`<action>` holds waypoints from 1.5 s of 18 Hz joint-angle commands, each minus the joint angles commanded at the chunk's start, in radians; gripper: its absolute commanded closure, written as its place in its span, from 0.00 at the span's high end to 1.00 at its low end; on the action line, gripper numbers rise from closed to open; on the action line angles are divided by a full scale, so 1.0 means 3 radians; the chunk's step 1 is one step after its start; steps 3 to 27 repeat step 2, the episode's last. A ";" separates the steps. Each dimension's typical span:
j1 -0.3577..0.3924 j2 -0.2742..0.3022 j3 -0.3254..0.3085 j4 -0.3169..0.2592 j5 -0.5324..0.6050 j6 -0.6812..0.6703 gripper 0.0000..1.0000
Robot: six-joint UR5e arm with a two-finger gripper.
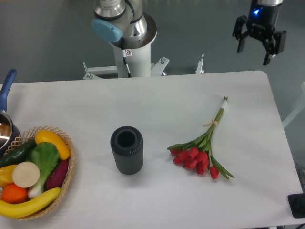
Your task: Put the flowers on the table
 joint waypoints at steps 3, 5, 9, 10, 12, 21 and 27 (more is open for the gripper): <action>0.0015 0.0000 -0.0005 -0.0005 0.0005 0.0000 1.00; 0.0015 0.0000 -0.0005 -0.0005 0.0005 0.0000 1.00; 0.0015 0.0000 -0.0005 -0.0005 0.0005 0.0000 1.00; 0.0015 0.0000 -0.0005 -0.0005 0.0005 0.0000 1.00; 0.0015 0.0000 -0.0005 -0.0005 0.0005 0.0000 1.00; 0.0015 0.0000 -0.0005 -0.0005 0.0005 0.0000 1.00; 0.0015 0.0000 -0.0005 -0.0005 0.0005 0.0000 1.00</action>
